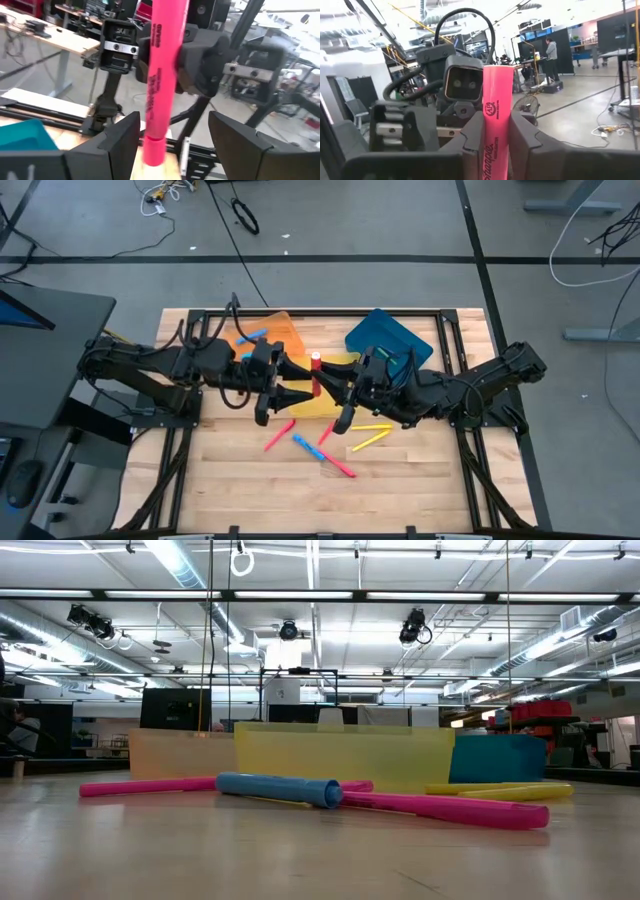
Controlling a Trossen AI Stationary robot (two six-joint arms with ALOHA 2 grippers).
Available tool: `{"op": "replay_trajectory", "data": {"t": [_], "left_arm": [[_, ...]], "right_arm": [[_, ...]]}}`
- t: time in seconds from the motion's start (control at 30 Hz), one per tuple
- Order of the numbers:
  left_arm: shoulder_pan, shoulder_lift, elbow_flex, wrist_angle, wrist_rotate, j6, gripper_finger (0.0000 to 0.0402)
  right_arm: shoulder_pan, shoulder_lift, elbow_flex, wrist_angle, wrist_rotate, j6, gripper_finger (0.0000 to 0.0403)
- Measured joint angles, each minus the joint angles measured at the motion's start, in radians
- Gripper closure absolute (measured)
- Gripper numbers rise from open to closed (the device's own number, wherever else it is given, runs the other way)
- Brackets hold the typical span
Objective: Pick & Place Markers
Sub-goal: Put the orange highlighter pen into the orange bin
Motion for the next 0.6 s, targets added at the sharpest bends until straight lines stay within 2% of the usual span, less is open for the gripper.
{"op": "replay_trajectory", "data": {"t": [0.3, 0.6], "left_arm": [[0.007, 0.001, 0.0, 0.003, -0.078, 0.014, 0.0158], [0.007, 0.001, 0.0, 0.048, -0.043, 0.014, 0.0169]], "right_arm": [[-0.001, 0.0, 0.0, 0.003, -0.033, 0.032, 0.0351], [-0.01, 0.0, 0.0, 0.014, -0.034, 0.033, 0.0351]]}}
